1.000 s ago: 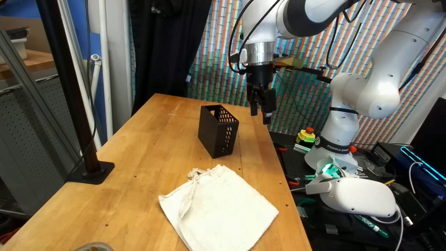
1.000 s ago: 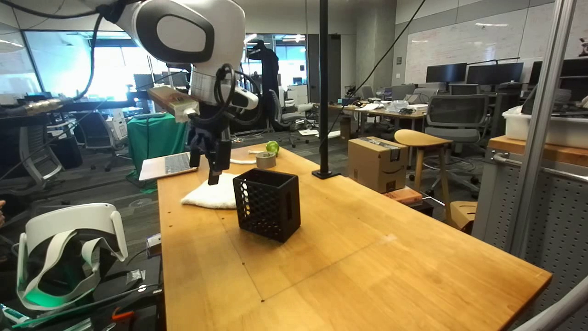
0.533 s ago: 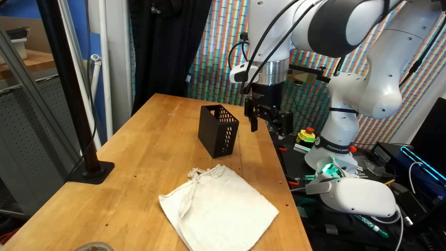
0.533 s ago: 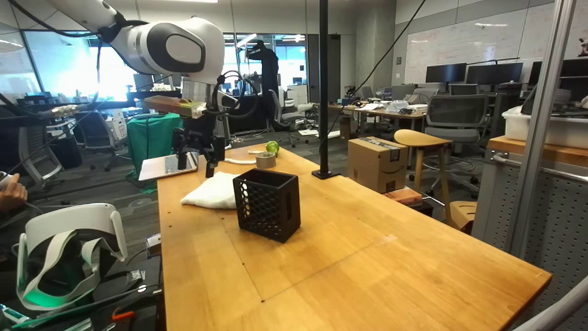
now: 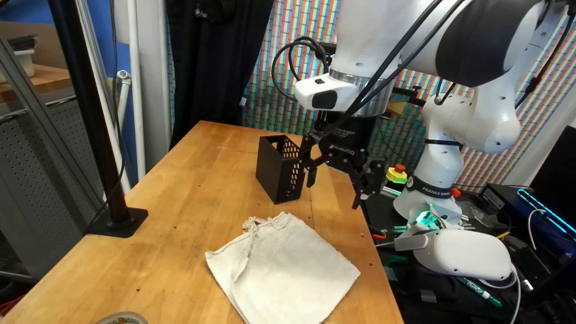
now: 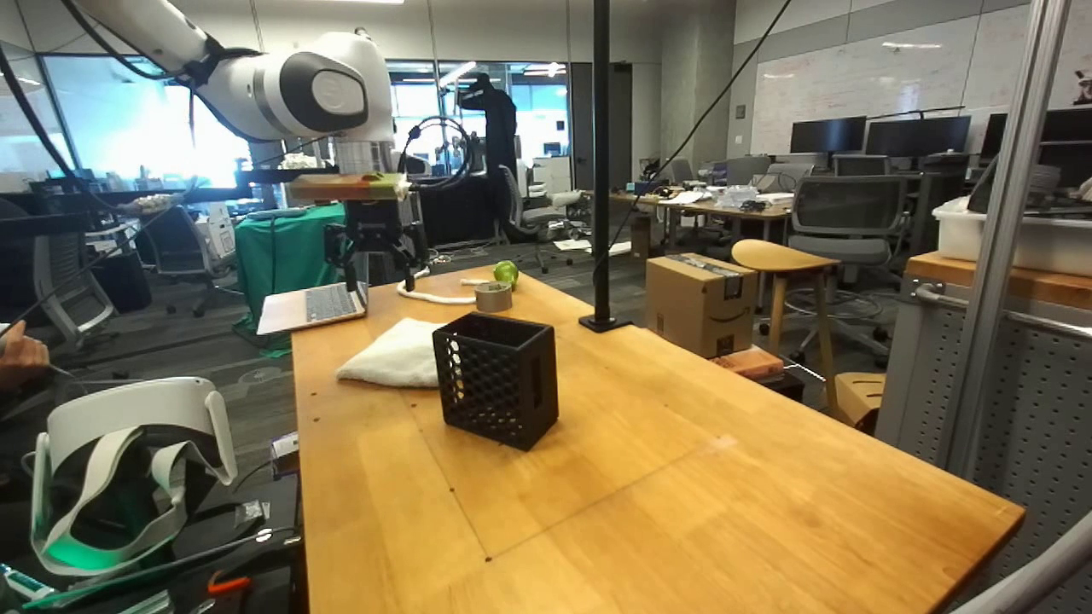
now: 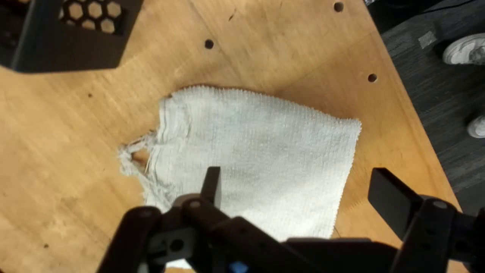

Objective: Put the white towel in the black box

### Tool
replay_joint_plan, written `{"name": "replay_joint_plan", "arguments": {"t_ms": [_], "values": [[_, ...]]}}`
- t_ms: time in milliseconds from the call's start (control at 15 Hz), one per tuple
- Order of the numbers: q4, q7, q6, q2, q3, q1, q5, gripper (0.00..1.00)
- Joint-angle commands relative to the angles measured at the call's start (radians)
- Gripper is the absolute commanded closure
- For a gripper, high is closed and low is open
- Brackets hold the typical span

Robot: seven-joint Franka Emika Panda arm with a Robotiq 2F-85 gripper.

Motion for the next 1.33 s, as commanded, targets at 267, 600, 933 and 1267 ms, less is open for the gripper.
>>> {"name": "replay_joint_plan", "arguments": {"t_ms": [267,600,933,1267], "values": [[0.004,-0.148,0.085,0.007,-0.011,0.001,0.003,0.00],[-0.016,-0.159,0.100,-0.003,-0.017,-0.003,0.008,0.00],[-0.026,-0.257,0.145,0.086,-0.020,-0.008,-0.001,0.00],[0.035,-0.316,0.186,0.209,-0.005,-0.018,-0.048,0.00]]}}
